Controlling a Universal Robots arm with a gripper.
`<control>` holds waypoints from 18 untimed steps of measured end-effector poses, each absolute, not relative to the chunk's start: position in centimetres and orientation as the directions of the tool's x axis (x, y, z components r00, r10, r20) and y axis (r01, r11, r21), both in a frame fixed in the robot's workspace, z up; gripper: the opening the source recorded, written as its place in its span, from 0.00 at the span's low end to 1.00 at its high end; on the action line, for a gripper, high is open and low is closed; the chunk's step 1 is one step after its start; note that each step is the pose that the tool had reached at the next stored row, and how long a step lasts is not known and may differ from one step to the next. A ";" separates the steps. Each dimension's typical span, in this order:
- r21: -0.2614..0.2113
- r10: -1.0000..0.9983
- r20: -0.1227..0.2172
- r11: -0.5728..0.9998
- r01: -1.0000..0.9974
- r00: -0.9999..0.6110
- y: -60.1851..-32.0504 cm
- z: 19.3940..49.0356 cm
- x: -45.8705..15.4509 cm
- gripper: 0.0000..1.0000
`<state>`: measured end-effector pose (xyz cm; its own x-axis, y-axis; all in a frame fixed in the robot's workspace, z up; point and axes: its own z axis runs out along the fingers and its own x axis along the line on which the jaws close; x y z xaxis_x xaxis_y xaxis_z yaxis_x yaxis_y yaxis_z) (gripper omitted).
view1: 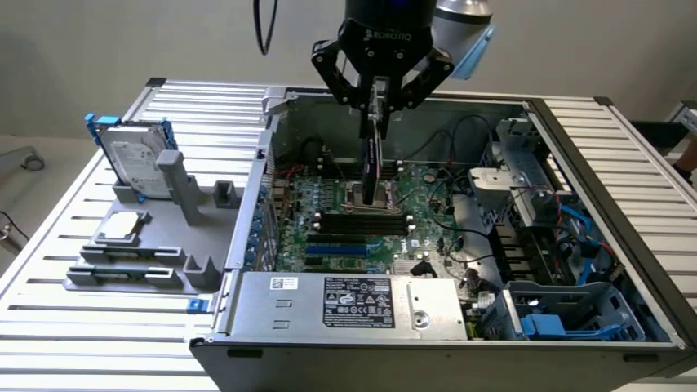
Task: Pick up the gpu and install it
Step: 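Insert the gpu into the slot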
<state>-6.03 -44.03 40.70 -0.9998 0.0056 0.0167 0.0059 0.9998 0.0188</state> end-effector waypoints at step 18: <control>0.020 -0.242 0.016 0.970 -0.242 -0.970 -44.0 40.3 -6.0 0.26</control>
<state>-6.03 -44.03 40.34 -0.9701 -0.2423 0.0162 -0.2420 0.9701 0.0201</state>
